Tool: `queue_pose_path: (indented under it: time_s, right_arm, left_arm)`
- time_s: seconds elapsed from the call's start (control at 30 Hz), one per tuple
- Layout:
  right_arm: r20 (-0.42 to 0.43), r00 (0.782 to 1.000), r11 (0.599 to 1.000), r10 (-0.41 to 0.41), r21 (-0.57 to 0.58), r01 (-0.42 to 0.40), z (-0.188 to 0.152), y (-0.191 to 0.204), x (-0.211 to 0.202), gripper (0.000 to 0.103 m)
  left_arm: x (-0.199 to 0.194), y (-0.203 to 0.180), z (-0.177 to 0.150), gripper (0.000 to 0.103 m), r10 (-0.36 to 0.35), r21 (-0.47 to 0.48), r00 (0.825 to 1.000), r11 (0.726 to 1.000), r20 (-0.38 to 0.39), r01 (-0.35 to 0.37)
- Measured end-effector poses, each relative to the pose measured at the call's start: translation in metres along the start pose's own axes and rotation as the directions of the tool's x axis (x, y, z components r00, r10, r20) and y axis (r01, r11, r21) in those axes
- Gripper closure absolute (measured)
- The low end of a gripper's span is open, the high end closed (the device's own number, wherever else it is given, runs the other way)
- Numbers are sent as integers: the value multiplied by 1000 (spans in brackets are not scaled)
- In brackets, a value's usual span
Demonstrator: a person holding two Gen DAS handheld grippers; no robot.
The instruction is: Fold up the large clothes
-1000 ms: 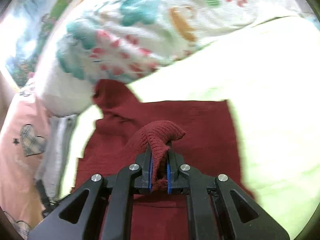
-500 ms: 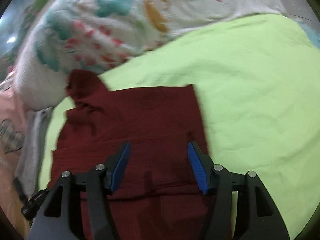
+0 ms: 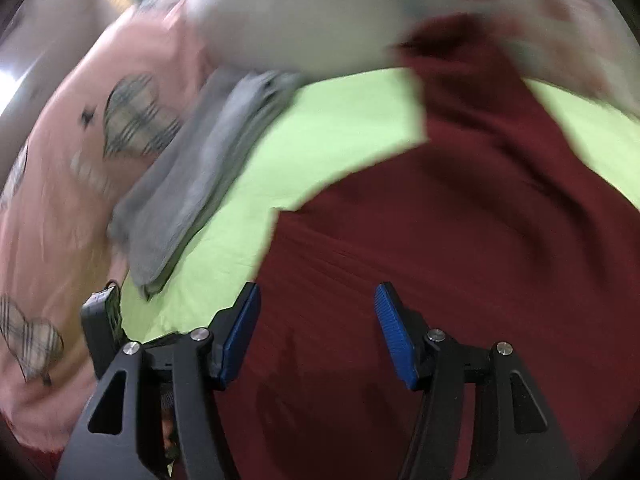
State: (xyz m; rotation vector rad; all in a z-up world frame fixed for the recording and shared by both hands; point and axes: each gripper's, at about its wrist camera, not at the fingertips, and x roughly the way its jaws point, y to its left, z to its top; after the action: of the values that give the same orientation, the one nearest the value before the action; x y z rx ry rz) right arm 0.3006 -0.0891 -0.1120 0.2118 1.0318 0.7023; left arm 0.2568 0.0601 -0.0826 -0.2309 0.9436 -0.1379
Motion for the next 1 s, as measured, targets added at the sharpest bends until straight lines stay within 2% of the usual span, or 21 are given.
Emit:
queue_pose_path:
  time_s: [0.07,0.17,0.23,0.27,0.3,0.33,0.43,0.5,0.57,0.63,0.7,0.8,0.83,0.93,1.0]
  right_arm:
    - [-39,999,998,27,-53,-29,23,18,37,42]
    - [-111,994,990,-14,-139,-2,46,34,85,42]
    - [-181,983,988,-37,-152,9,54,32,118,43]
    - [-215,976,989,-38,-150,5,55,30,129,50]
    - [-243,969,989,-39,-149,3,53,27,138,66]
    - [-251,966,988,-56,-156,17,52,26,144,97]
    - [-159,986,992,-40,-122,20,56,22,135,97]
    - [-79,996,997,-46,-64,41,62,14,127,97]
    - [-11,1000,999,-24,22,24,66,-1,121,97]
    - [-11,1000,996,4,92,-3,65,-10,122,94]
    - [-27,1000,989,-9,146,13,60,-20,114,93]
    - [56,998,987,-4,159,-5,49,-25,72,90]
    - [89,996,985,-12,171,-4,39,-31,47,86]
    - [152,988,978,-32,210,0,12,-46,-6,75]
    - [170,981,965,-96,256,50,-14,-61,-40,73]
  left_arm:
    - [4,-3,3,69,-19,42,1000,999,-7,19]
    - [9,0,6,71,-47,43,999,998,-12,48]
    - [9,5,7,79,-68,31,998,997,-4,69]
    - [9,8,6,89,-82,19,997,996,2,82]
    - [9,11,5,92,-96,11,995,995,6,96]
    - [7,13,4,93,-100,5,995,995,16,100]
    - [-5,11,-1,96,-81,19,994,997,77,80]
    - [-13,8,-5,96,-44,31,993,999,112,41]
    - [-12,6,-8,97,1,27,995,1000,97,-4]
    - [-6,8,-9,96,43,17,998,999,39,-44]
    - [-10,12,-13,96,41,9,999,999,11,-41]
    - [-27,18,-16,95,49,7,999,999,1,-49]
    - [-34,20,-16,96,42,-5,999,999,7,-42]
    - [-52,19,-7,96,-20,-30,998,999,56,22]
    - [-54,12,0,96,-65,-23,996,998,66,66]
